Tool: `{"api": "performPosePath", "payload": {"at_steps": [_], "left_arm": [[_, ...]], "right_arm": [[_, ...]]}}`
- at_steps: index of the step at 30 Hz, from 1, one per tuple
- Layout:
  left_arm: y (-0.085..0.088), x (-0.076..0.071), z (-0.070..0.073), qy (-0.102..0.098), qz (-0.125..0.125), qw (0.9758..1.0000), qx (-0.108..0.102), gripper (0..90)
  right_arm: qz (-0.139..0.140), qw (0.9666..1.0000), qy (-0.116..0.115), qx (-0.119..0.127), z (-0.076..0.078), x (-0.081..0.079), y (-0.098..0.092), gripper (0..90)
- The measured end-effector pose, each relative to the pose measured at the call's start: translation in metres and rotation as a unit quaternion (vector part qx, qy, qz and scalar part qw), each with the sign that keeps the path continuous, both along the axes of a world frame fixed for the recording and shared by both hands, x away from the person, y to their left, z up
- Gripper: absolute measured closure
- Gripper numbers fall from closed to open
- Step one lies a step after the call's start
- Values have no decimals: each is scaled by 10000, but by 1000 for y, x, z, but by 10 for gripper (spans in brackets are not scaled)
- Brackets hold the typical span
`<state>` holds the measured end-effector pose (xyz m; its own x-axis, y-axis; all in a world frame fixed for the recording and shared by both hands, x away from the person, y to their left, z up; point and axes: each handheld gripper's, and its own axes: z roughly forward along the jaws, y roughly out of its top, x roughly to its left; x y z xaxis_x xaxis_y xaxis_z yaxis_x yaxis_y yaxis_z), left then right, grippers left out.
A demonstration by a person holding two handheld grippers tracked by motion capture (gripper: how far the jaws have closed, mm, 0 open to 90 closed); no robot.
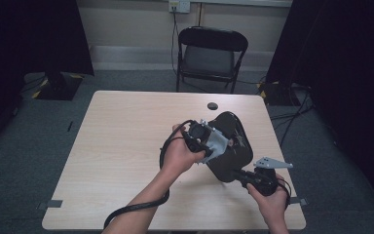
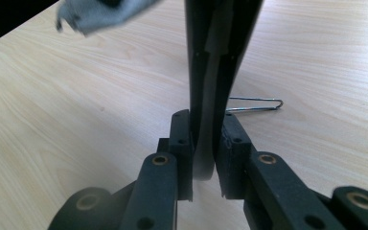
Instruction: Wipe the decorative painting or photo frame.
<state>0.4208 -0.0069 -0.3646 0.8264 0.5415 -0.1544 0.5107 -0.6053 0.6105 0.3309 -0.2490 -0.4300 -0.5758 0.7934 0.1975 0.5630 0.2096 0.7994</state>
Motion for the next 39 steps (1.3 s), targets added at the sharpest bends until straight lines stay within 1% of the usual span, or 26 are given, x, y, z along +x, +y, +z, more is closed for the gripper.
{"api": "performPosePath", "payload": {"at_steps": [3, 6, 7, 12, 14, 19, 22, 23, 25, 28, 31, 34, 36, 39], "left_arm": [[0, -1, -13, 66, 21, 10000, 43, 807], [0, -1, -23, 167, 42, 9998, 74, 806], [0, -1, -26, 168, 42, 9998, 69, 806], [2, 0, -38, 235, 103, 9996, 126, 806], [2, -1, -43, 245, 103, 9995, 178, 806], [2, -2, -58, 350, 134, 9990, 226, 806], [2, -2, -66, 380, 120, 9988, 290, 806], [2, -3, -68, 411, 150, 9986, 306, 806], [1, -4, -73, 416, 129, 9983, 380, 806], [-1, -6, -82, 497, 107, 9976, 464, 806], [-2, -7, -90, 580, 153, 9972, 456, 806], [-1, -8, -93, 590, 162, 9971, 442, 806], [-2, -9, -93, 572, 159, 9971, 475, 806], [-1, -8, -88, 602, 149, 9968, 495, 806]], "right_arm": [[-7, 10000, 0, 9, 0, 0, 0, 790], [-12, 10000, 1, 16, 0, 0, 0, 790], [-13, 10000, 2, 15, 0, 0, 0, 790], [-23, 10000, -7, 19, 0, 0, 0, 790], [-28, 10000, -6, 30, 0, 0, 0, 790], [-29, 10000, -11, 18, 0, 0, 1, 789], [-35, 10000, -9, 12, 0, 0, 1, 789], [-37, 10000, -9, 12, 0, 0, 1, 789], [-36, 10000, -9, 9, 0, 0, 1, 789], [-38, 10000, 1, 10, 0, 0, 1, 789], [-37, 10000, -1, 12, 0, 0, 1, 789], [-38, 10000, 5, 18, 0, 0, 1, 788], [-35, 10000, -1, 22, 0, 1, 1, 788], [-37, 10000, 6, 19, 0, 0, 2, 787]]}}
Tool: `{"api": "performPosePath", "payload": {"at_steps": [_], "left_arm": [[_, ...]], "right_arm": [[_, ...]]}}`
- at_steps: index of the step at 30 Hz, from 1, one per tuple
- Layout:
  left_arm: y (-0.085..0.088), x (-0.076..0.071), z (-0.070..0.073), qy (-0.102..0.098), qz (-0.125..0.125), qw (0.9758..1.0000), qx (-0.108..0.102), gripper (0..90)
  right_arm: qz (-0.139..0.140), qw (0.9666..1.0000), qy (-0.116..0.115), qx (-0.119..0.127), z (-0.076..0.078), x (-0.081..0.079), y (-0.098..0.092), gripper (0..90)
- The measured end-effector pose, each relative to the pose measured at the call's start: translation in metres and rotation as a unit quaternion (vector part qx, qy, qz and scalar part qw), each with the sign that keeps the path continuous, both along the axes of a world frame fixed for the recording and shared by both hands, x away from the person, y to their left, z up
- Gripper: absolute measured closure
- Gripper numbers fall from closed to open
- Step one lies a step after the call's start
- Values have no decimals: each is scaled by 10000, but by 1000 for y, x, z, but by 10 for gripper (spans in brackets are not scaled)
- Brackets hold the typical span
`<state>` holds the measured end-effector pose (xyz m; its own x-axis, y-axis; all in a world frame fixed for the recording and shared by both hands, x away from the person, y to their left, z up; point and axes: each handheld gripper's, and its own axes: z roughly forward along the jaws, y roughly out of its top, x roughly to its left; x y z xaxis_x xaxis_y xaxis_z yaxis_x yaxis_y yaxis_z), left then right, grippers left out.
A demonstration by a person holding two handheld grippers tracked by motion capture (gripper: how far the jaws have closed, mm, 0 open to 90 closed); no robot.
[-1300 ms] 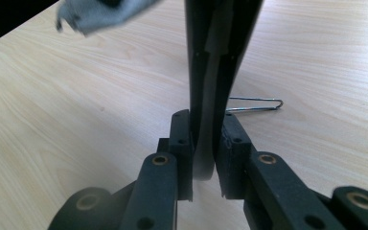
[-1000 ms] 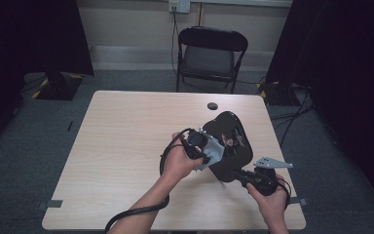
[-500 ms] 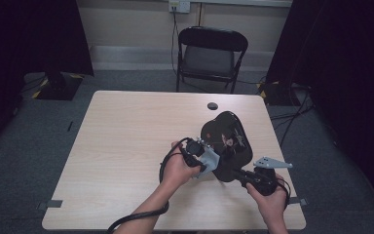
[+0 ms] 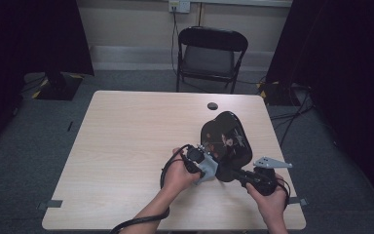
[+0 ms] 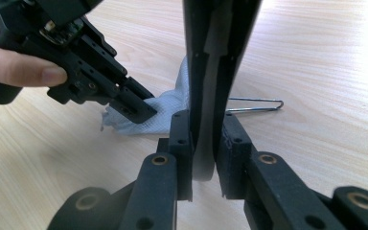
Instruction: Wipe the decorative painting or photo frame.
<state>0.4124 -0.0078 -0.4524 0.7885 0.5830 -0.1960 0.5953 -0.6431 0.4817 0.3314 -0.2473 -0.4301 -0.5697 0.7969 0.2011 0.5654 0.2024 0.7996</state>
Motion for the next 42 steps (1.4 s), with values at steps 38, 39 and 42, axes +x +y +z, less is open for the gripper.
{"api": "performPosePath", "payload": {"at_steps": [38, 39, 42], "left_arm": [[-19, -4, 173, -1095, -427, 9914, -582, 802], [-19, -4, 171, -1096, -427, 9912, -607, 802], [-19, -4, 166, -1066, -468, 9914, -598, 802]], "right_arm": [[-48, 10000, 2, -41, 1, 1, 4, 788], [-49, 10000, -1, -49, 1, 1, 4, 788], [-47, 10000, -1, -48, 1, 1, 4, 788]]}}
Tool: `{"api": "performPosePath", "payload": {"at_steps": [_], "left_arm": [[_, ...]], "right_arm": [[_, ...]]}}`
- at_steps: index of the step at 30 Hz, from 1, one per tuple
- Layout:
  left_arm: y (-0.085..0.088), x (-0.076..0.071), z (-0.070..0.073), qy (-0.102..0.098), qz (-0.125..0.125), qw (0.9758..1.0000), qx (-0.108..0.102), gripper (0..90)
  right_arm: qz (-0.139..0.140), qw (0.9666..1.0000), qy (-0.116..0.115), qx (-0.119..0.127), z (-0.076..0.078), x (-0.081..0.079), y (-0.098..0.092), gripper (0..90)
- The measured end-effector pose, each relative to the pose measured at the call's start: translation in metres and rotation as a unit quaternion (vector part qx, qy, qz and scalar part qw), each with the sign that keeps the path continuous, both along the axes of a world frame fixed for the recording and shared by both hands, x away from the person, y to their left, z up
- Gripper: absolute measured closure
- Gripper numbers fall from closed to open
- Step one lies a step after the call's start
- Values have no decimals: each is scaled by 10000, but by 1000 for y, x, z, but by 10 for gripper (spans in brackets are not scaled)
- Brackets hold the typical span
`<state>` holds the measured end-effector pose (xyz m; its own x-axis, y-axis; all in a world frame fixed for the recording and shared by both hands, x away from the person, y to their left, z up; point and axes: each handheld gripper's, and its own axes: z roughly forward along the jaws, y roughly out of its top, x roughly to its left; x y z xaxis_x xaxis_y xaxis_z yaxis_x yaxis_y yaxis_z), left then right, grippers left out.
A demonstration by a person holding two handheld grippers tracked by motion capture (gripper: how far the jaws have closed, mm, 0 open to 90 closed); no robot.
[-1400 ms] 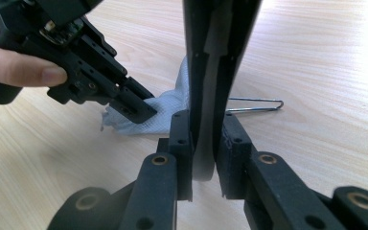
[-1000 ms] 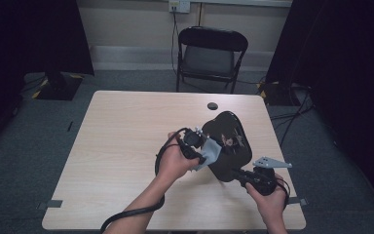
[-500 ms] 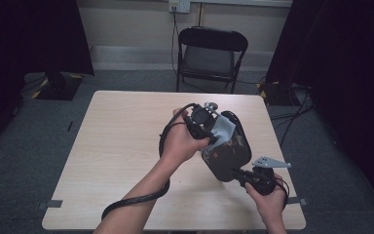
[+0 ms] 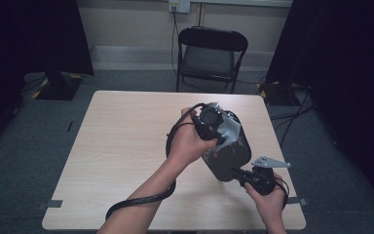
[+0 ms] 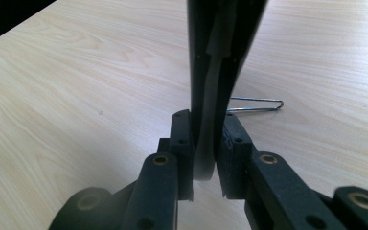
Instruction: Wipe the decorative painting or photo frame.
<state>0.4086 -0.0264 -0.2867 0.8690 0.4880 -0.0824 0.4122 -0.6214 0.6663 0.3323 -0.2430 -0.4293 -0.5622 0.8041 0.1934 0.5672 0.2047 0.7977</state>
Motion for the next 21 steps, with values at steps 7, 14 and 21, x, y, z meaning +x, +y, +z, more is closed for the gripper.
{"api": "performPosePath", "payload": {"at_steps": [7, 14, 21], "left_arm": [[1, -1, -14, 80, -8, 9999, 80, 802], [2, -1, -32, 200, -13, 9997, 171, 802], [4, -1, -53, 319, 16, 9992, 254, 802]], "right_arm": [[-4, 10000, 4, -5, 0, 0, 0, 788], [-7, 10000, 15, 1, 0, 0, 0, 789], [-5, 10000, 12, -4, 0, 0, 1, 788]]}}
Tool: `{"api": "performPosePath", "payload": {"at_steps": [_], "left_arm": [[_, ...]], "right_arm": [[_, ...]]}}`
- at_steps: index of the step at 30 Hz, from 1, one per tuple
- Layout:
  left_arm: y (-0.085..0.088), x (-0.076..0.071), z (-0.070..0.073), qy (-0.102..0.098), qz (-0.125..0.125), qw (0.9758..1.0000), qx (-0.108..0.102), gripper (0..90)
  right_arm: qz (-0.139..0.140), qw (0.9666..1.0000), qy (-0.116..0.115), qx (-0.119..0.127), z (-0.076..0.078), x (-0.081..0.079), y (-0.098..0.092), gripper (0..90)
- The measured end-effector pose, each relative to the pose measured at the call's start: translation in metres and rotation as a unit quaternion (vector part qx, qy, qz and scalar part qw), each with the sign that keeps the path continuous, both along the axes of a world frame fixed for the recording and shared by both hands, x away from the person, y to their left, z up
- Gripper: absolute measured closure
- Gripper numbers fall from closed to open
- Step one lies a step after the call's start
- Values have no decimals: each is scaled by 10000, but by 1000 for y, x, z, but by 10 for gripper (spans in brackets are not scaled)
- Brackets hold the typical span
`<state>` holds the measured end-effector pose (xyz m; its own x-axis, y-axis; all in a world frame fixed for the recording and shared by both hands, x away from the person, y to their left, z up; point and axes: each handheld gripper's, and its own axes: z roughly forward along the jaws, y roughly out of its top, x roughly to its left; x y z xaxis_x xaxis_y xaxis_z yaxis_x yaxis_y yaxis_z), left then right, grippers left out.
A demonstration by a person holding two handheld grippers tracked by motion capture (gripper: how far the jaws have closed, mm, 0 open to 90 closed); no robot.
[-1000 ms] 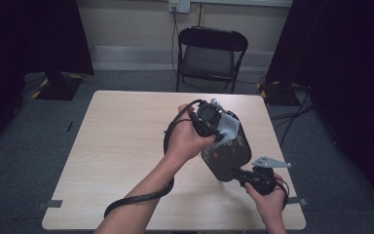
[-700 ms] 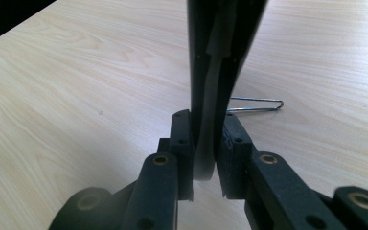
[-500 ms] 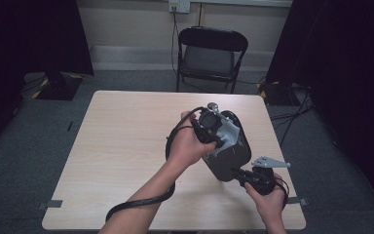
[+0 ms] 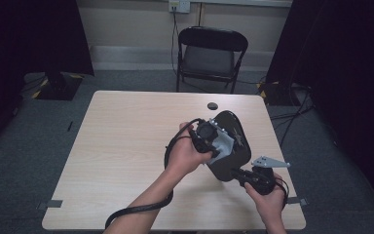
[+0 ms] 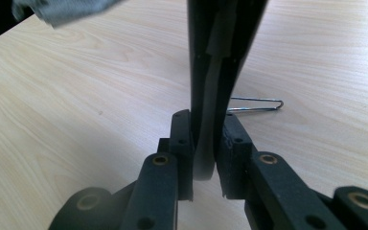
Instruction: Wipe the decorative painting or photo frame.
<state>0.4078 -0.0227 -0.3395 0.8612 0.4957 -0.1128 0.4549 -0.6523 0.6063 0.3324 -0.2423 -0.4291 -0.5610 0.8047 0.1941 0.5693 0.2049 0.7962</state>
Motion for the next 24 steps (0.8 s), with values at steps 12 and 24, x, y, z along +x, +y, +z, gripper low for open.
{"api": "performPosePath", "payload": {"at_steps": [12, 24], "left_arm": [[3, 1, -41, 267, 63, 9995, 152, 802], [6, 4, -80, 495, 199, 9983, 249, 802]], "right_arm": [[6, 10000, -5, -10, 0, 0, 0, 787], [21, 10000, -28, -62, 1, 0, 1, 787]]}}
